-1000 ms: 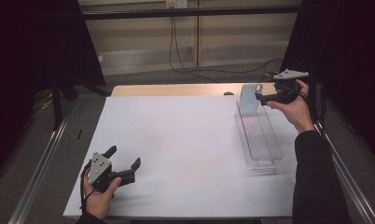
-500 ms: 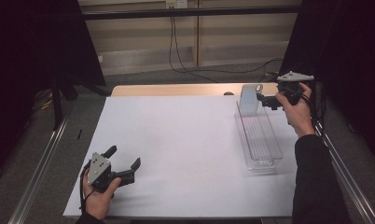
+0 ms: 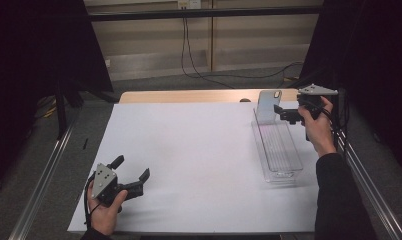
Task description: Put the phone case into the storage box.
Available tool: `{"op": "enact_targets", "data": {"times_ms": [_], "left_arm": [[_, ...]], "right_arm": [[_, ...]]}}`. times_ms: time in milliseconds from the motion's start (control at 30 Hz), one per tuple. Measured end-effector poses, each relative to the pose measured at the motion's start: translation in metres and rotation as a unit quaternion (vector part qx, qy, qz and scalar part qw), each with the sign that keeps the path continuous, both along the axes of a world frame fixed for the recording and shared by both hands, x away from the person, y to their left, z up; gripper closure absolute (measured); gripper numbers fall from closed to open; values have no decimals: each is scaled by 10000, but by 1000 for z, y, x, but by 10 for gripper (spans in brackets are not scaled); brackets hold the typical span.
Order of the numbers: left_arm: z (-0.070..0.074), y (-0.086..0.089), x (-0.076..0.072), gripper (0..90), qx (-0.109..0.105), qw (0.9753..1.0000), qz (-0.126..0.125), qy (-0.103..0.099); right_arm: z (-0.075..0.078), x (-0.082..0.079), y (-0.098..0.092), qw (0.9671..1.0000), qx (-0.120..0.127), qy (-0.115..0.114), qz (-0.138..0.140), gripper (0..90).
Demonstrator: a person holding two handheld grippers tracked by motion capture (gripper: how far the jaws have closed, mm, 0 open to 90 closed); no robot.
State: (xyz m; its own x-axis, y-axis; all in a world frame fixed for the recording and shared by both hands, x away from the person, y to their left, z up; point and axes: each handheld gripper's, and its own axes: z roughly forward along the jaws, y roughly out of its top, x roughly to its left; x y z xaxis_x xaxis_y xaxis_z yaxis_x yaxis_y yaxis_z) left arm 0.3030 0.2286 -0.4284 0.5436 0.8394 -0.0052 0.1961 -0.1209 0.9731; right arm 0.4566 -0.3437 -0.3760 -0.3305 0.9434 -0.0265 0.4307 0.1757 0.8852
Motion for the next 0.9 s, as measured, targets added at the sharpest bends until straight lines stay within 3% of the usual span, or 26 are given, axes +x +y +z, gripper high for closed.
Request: {"op": "enact_targets", "data": {"times_ms": [300, 900], "left_arm": [[1, -2, -1, 39, -46, 10000, -32, 8], [0, 0, -1, 35, -53, 10000, 37, 40]], "right_arm": [[0, -17, -9, 9989, 199, -333, -273, 23], [-9, -53, -11, 9975, 319, -543, -332, 14]]}}
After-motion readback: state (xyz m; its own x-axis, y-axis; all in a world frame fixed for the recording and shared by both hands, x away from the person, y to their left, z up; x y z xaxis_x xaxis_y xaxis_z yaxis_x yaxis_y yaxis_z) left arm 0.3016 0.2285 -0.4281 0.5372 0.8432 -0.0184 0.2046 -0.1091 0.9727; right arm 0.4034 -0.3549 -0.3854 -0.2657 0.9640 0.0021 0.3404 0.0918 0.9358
